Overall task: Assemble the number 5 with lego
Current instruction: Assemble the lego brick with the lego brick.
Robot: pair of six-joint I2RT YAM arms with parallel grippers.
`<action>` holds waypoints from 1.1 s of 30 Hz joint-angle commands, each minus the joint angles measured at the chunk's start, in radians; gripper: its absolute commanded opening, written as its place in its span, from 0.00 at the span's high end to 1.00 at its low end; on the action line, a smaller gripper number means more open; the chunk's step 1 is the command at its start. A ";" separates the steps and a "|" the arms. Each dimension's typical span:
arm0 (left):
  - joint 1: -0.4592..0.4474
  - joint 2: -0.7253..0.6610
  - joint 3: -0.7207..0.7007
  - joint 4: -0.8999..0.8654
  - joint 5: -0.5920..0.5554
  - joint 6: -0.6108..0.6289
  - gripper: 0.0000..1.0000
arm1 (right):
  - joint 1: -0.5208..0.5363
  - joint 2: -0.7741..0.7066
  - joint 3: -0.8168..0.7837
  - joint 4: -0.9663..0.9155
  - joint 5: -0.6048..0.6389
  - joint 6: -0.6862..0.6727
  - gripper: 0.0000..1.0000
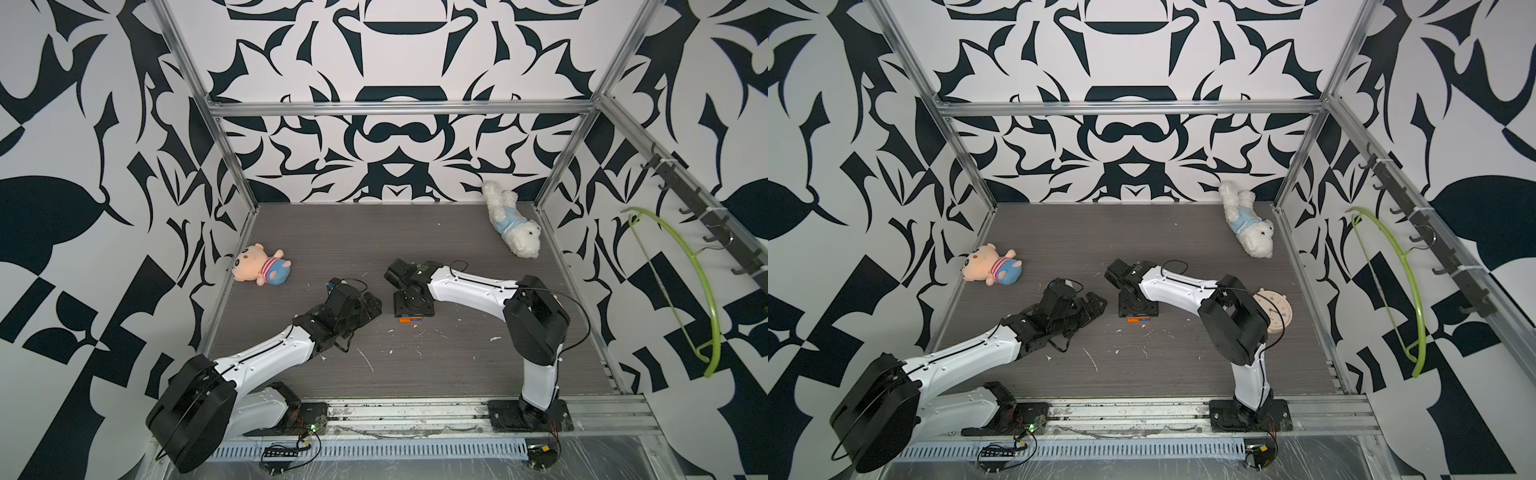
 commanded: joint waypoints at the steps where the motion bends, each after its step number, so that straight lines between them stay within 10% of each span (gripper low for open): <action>1: 0.005 -0.010 0.012 -0.018 -0.005 0.004 0.01 | -0.003 0.029 -0.050 -0.004 -0.031 0.017 0.41; 33: 0.005 -0.031 0.011 -0.034 -0.018 0.008 0.01 | 0.020 0.054 0.022 -0.058 0.005 0.010 0.38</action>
